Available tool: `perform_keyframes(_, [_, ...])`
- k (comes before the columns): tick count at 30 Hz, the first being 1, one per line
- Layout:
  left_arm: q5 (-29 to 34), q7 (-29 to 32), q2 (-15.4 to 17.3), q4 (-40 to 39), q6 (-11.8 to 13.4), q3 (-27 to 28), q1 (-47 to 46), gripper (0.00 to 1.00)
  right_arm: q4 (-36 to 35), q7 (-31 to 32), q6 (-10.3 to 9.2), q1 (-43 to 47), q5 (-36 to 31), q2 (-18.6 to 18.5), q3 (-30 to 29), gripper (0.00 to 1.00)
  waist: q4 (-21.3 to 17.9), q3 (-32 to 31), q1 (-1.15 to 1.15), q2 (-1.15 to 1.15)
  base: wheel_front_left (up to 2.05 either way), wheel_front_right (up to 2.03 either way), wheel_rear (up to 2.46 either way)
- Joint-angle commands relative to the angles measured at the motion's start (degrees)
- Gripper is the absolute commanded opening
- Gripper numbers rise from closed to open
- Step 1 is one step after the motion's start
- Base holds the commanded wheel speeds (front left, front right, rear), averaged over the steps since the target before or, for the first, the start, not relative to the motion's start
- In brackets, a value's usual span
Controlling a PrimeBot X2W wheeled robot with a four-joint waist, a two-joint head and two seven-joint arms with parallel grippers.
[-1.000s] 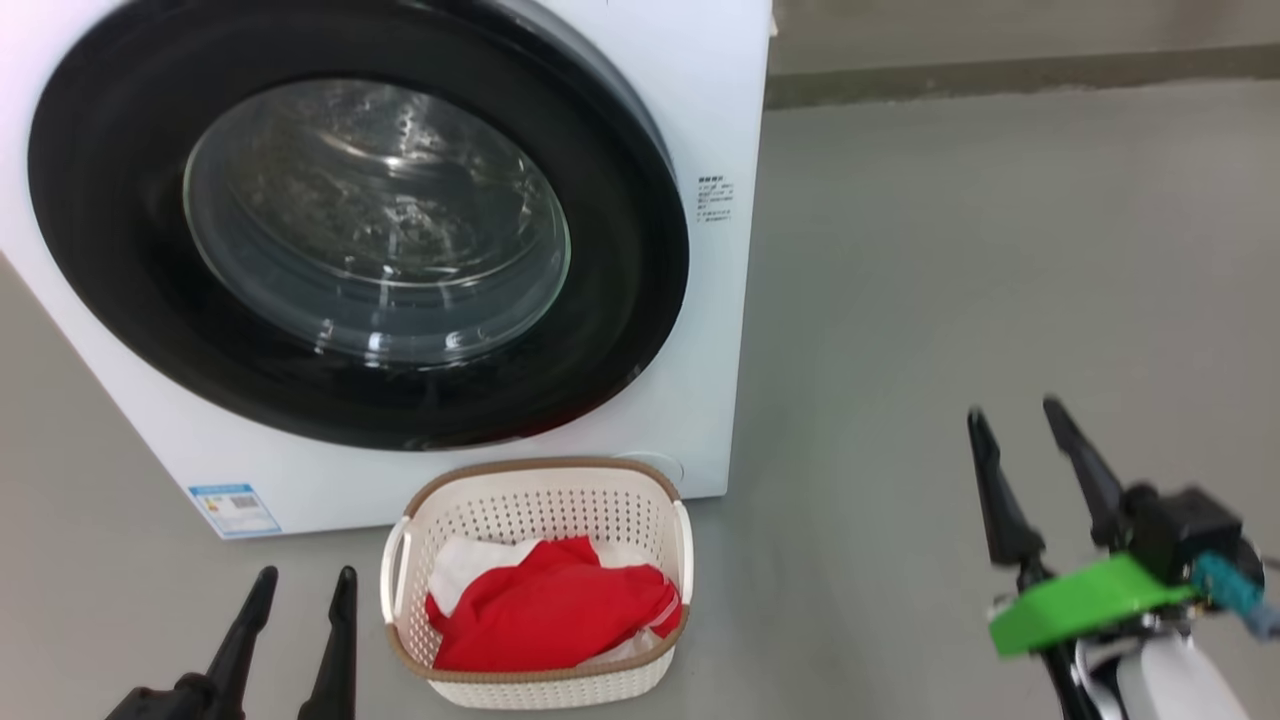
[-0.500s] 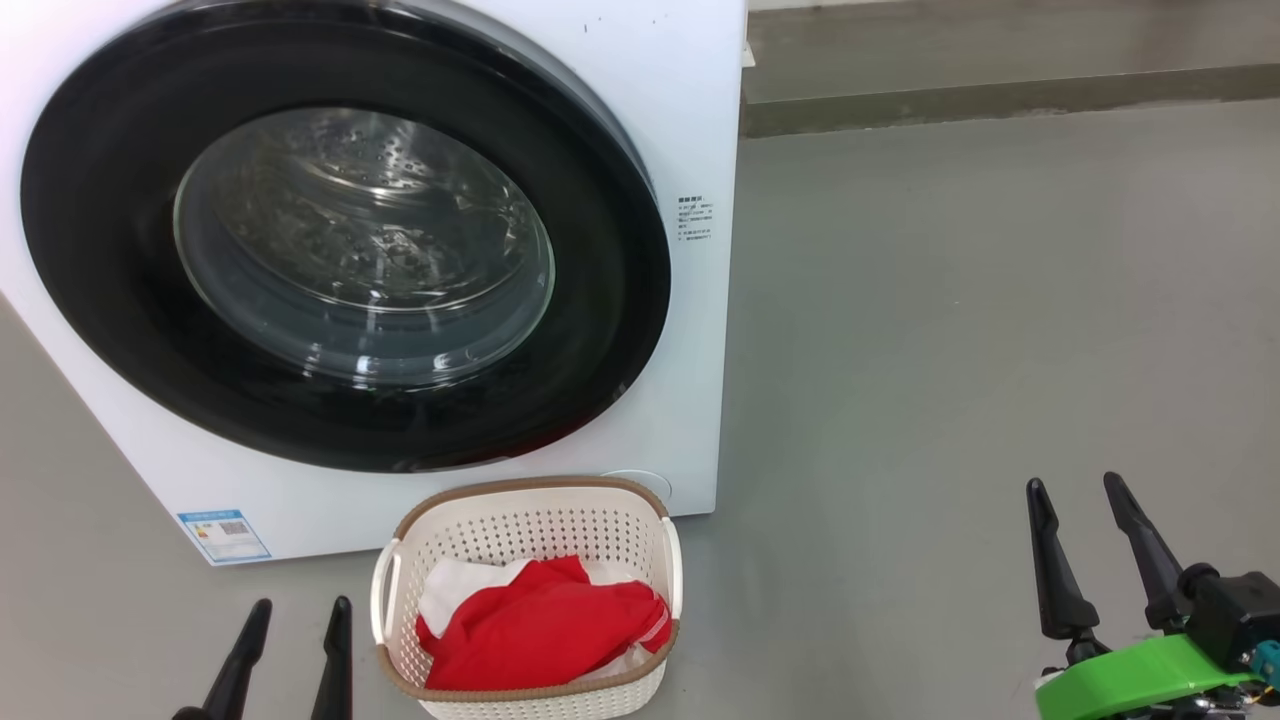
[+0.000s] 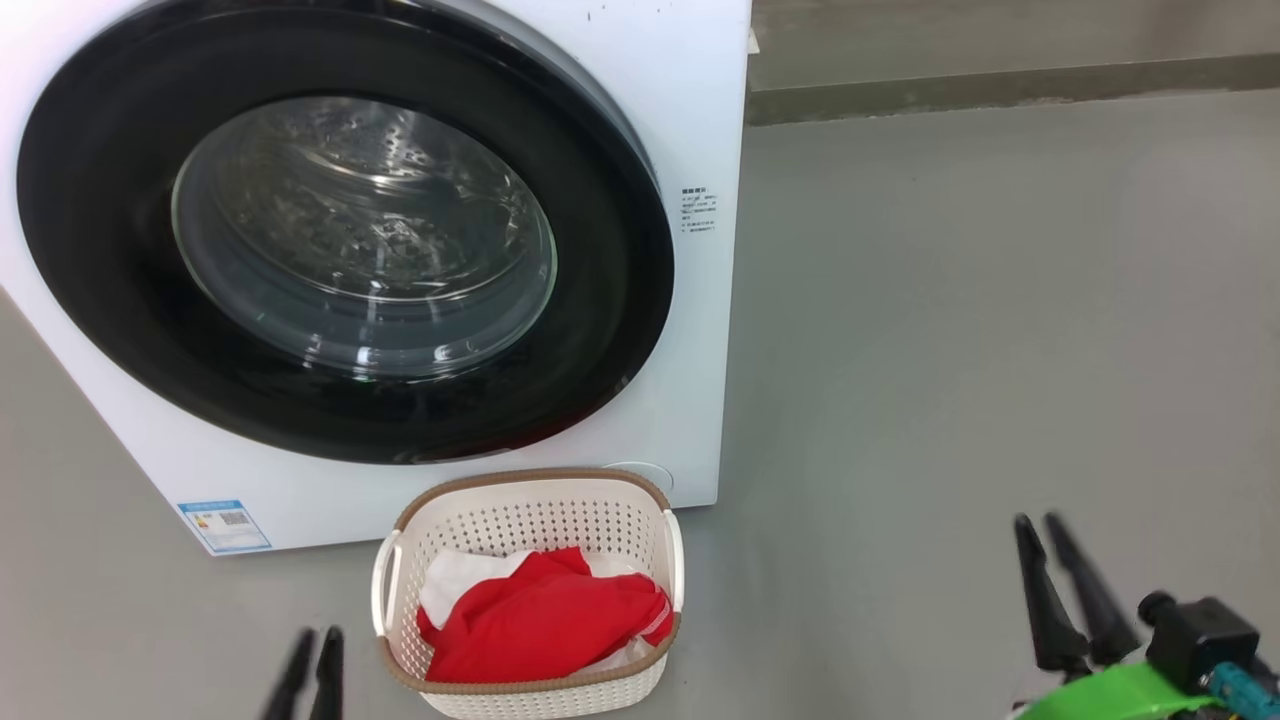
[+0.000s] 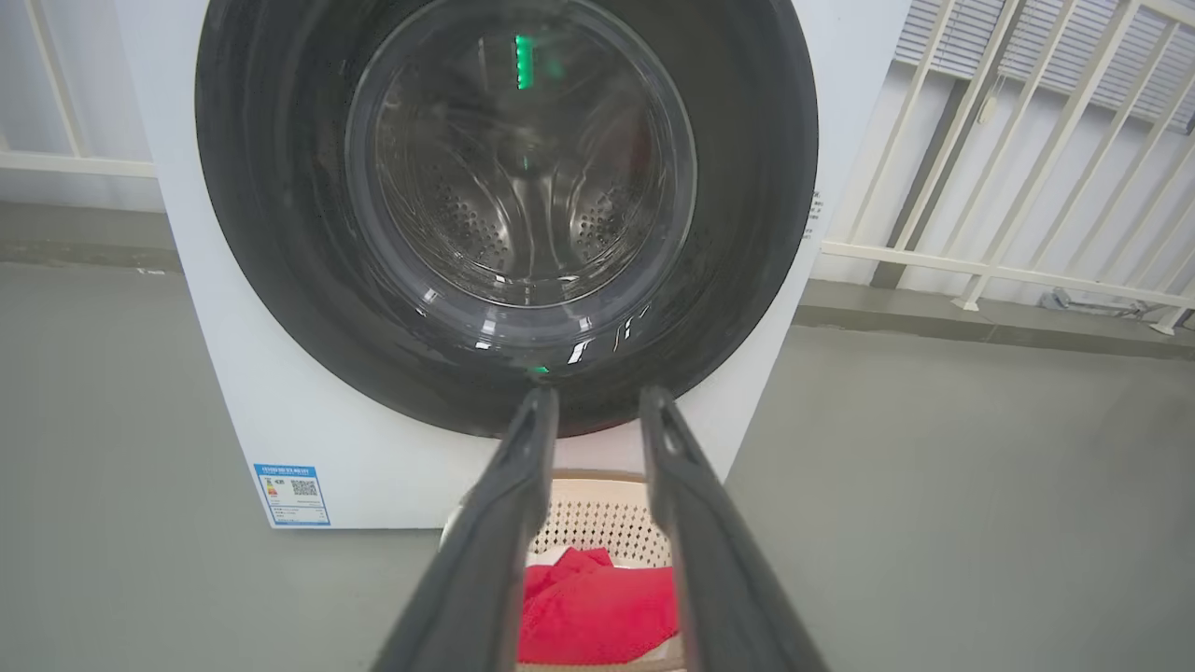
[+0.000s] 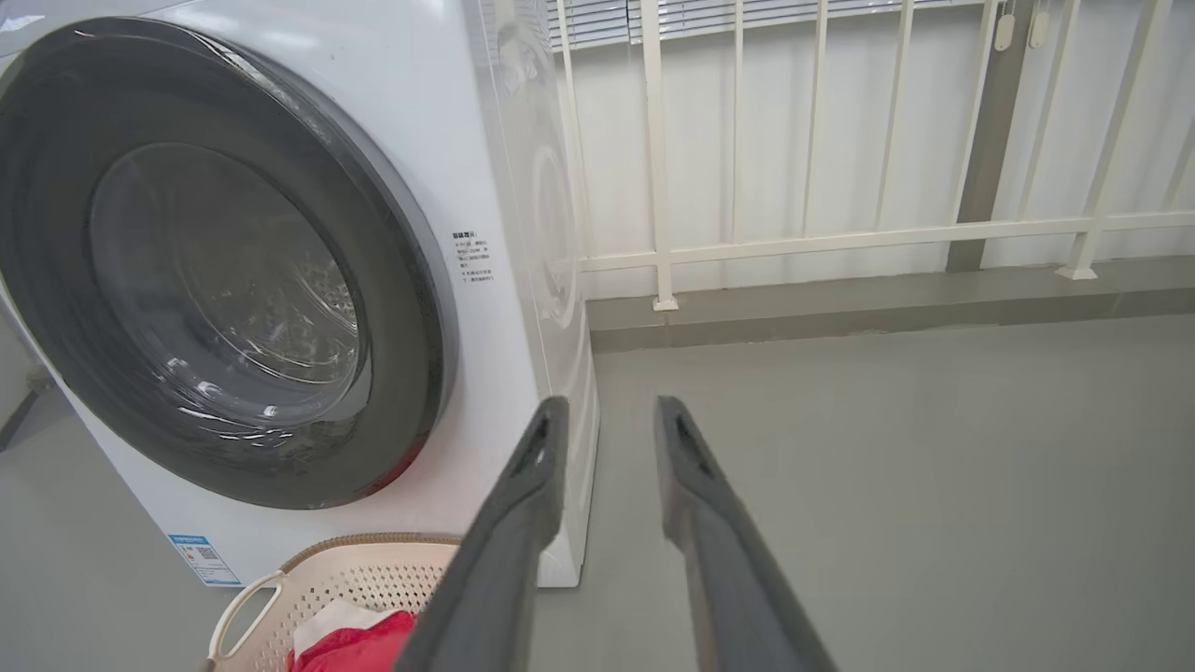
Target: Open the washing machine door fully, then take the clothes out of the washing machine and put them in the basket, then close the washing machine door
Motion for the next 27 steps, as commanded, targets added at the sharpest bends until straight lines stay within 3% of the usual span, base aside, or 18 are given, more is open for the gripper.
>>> perform_keyframes(1, [-0.10,0.03,-0.41,0.89,0.00,-0.17,0.27,0.00,0.90,0.05,0.00,0.30,0.10,0.26,-0.01,0.00,0.00,0.00,0.00,0.00,0.00,0.00,0.00])
perform_keyframes(10, [-4.30,1.26,-1.03,2.53,-0.02,-0.04,0.16,0.00,2.49,1.34,0.00,0.73,4.46,0.52,-0.17,0.00,0.00,0.07,0.13,0.00,0.00,0.00,0.00])
perform_keyframes(14, [-6.70,1.90,-1.06,2.61,-0.04,0.10,-0.24,0.00,2.48,1.99,-0.01,0.43,6.94,0.46,-0.21,0.00,0.01,0.29,0.01,0.00,0.00,0.00,0.00])
perform_keyframes(27, [-13.89,3.84,-1.17,2.83,-0.07,0.56,-1.51,0.00,2.41,3.99,-0.01,-0.55,14.37,0.29,-0.38,0.00,0.03,0.67,0.00,0.00,0.00,0.00,0.00])
